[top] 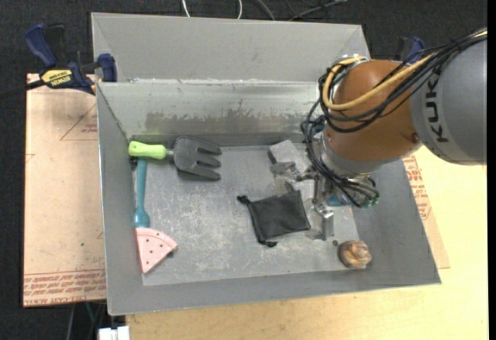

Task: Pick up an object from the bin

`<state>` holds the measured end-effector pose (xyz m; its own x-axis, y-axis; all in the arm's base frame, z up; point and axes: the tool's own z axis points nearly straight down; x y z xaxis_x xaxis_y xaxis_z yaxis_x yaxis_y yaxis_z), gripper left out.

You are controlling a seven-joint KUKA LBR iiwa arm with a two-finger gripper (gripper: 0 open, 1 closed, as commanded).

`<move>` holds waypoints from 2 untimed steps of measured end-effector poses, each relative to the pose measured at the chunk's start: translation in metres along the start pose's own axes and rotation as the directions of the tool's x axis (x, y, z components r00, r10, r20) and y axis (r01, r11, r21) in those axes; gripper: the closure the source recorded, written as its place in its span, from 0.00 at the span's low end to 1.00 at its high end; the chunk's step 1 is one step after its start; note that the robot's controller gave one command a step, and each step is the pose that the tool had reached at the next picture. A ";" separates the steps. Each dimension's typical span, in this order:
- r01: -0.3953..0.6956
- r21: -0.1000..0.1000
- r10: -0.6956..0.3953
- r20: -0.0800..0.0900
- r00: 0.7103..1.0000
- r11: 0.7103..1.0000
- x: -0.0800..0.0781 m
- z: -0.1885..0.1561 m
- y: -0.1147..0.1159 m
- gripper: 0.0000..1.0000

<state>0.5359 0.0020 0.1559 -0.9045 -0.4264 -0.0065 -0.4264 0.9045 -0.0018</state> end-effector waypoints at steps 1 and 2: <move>-0.095 -0.002 0.095 -0.003 0.995 0.995 0.009 0.004 0.006 0.00; -0.140 0.000 0.140 0.005 0.990 0.990 0.007 0.083 -0.013 0.00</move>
Offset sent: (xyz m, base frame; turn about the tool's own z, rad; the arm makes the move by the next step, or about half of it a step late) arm -0.0004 -0.0169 -0.0859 0.1440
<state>0.5358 -0.0121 0.0732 -0.9552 -0.2956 -0.0119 -0.2956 0.9553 -0.0005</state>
